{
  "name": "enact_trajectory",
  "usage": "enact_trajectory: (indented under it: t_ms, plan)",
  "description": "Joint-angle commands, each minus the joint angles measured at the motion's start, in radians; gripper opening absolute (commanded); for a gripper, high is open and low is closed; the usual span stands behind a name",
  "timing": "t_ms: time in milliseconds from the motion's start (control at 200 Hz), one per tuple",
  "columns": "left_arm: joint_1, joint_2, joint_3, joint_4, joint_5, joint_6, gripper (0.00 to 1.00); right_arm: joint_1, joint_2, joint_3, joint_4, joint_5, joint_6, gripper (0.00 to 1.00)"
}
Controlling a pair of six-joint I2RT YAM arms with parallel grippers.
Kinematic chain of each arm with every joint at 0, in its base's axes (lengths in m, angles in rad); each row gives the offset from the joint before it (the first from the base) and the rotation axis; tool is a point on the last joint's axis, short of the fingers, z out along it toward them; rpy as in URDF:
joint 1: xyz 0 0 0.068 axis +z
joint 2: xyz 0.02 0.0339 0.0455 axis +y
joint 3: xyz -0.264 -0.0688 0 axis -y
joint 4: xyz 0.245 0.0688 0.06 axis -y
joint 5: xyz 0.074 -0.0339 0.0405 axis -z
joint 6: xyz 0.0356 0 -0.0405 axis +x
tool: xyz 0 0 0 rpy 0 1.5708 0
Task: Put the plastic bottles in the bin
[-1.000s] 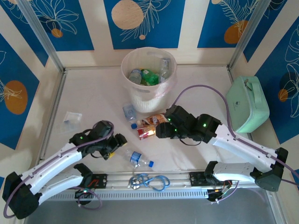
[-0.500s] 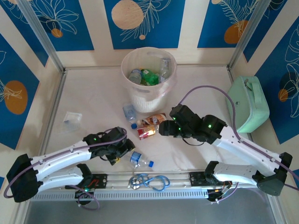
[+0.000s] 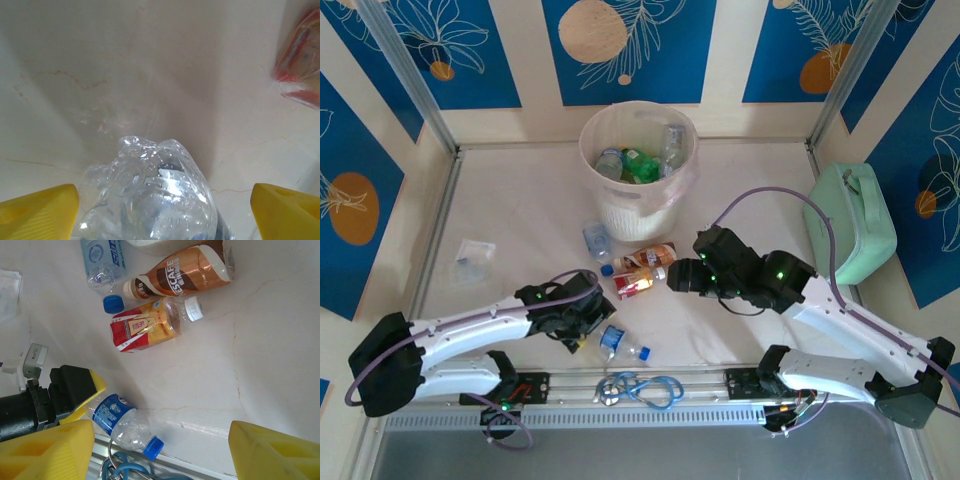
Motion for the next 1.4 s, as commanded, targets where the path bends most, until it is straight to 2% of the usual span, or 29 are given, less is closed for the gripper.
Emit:
enact_trajectory:
  t_ms: [0,85,210,345,580,815,950,1095,1206,1396]
  plan:
    - [-0.009,0.047,-0.023,0.038,-0.008,-0.070,0.88,-0.011,-0.004,-0.011,-0.011,-0.002,-0.002,0.72]
    - [-0.009,0.097,-0.031,0.082,0.013,-0.074,0.87,-0.016,0.001,-0.012,-0.013,-0.007,-0.003,0.71]
    - [-0.009,0.140,-0.031,0.133,0.038,-0.079,0.80,-0.020,-0.001,-0.011,-0.021,-0.010,-0.005,0.70]
    - [-0.004,0.115,-0.024,0.122,0.021,-0.075,0.70,-0.024,-0.011,-0.004,-0.030,-0.007,-0.006,0.66]
    - [0.027,0.066,-0.014,0.120,0.023,-0.036,0.64,-0.028,-0.003,0.022,-0.026,-0.015,-0.019,0.63]
    - [0.101,-0.075,0.058,0.032,0.002,0.114,0.63,0.013,0.011,0.072,-0.003,-0.036,-0.045,0.62]
    - [0.191,-0.202,0.095,-0.017,0.031,0.251,0.61,0.021,0.017,0.084,0.068,-0.152,-0.074,0.66]
    - [0.338,-0.327,0.124,-0.051,0.135,0.356,0.61,0.017,0.010,0.067,0.191,-0.312,-0.085,0.69]
    - [0.447,-0.341,0.165,-0.026,0.268,0.434,0.61,0.016,0.024,0.058,0.277,-0.427,-0.088,0.70]
    - [0.498,-0.283,0.261,0.055,0.425,0.527,0.57,0.045,0.074,0.074,0.343,-0.500,-0.085,0.64]
